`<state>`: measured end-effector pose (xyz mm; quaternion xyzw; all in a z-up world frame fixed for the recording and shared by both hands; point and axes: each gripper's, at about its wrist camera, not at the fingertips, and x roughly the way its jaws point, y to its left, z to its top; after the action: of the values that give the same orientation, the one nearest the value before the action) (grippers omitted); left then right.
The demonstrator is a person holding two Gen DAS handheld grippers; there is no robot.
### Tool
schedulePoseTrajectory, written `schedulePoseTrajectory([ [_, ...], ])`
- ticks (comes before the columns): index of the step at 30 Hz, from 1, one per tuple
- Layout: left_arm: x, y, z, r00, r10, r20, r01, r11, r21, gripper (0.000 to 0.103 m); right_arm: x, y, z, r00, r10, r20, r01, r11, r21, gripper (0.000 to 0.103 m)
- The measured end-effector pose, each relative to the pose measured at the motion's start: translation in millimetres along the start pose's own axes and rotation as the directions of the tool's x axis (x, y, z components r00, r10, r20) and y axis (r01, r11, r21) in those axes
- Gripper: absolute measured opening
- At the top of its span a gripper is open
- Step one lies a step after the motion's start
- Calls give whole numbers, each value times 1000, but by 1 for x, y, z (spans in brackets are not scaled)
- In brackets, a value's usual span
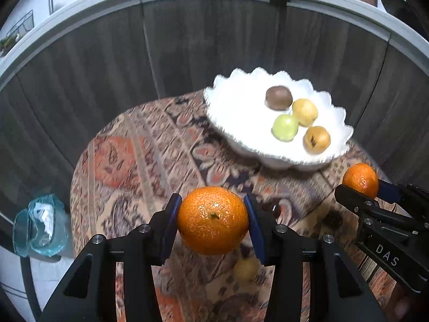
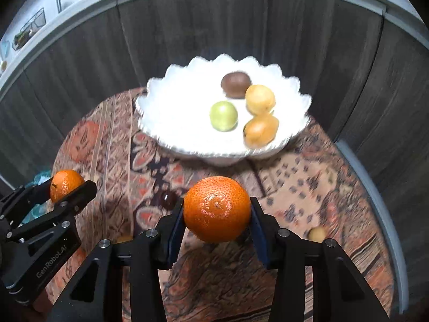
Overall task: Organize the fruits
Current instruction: 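Carry both oranges over the white bowl and open both grippers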
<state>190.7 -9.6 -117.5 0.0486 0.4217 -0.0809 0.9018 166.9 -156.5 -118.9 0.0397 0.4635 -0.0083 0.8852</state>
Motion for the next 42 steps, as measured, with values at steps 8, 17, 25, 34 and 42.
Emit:
schedulePoseTrajectory([
  [8,9,-6,56,998,-26,65,25,1000,13,47,-3,-9,42,998,-10,59,10,1000,-2,46],
  [17,40,-15,95,996,-45,82,39,997,71,47,13,-15,69,998,-6,54,6,1000,2,46],
  [25,74,-17,100,997,-56,45,52,996,77,47,35,-17,79,999,-9,33,8,1000,10,46],
  [34,101,-19,100,997,-70,13,68,994,84,47,58,-19,79,1000,-5,-9,5,1000,21,46],
  [42,110,-20,99,997,-81,-13,82,993,83,48,66,-19,80,999,11,-35,-10,999,30,46],
])
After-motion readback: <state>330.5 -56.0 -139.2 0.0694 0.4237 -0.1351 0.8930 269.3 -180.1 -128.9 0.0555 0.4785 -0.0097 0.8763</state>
